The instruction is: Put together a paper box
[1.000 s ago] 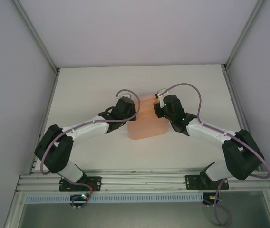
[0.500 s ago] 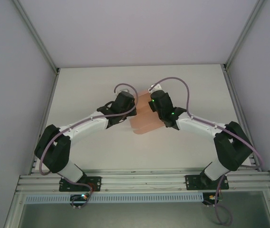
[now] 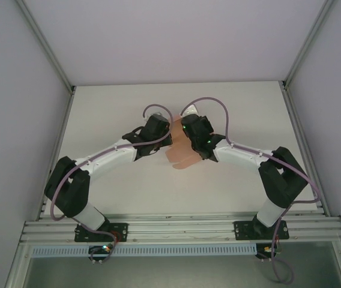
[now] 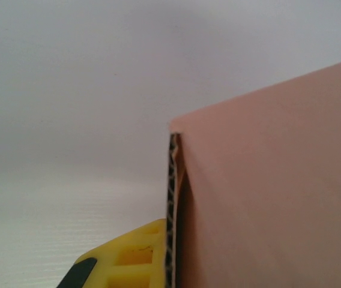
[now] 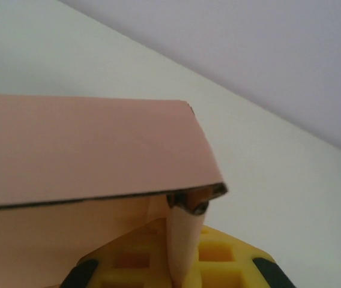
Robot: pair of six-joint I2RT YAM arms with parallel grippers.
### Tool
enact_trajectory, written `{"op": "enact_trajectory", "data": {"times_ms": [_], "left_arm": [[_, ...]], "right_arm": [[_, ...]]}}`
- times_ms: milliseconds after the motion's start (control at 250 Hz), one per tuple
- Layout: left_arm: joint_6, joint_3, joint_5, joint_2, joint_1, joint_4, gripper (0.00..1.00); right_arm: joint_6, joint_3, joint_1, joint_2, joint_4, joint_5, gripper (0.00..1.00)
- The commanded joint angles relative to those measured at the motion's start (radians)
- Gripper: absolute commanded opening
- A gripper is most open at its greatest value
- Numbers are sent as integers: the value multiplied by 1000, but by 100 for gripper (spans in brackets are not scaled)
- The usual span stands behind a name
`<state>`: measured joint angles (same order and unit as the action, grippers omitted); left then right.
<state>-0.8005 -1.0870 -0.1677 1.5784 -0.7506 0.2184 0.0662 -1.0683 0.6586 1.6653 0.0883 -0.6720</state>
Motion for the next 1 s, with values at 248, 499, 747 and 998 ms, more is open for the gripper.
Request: {"op": "enact_trajectory", "data": {"times_ms": [248,499,747,998], "left_arm": [[95,-42,-75,20,-8,76,0],[97,-33,-70,10,-11,69,0],[92,-31,-59,0,-19,61,0],[98,-39,-62,5,-30,67,0]], "right_arm": [[-139,159,-108,-183,26,400,30],[-137,182,-148,-216,0,525,35],[-124,177,-158,-184,-14,549,44],[-144,166,-173,-167,15,617,48]]}}
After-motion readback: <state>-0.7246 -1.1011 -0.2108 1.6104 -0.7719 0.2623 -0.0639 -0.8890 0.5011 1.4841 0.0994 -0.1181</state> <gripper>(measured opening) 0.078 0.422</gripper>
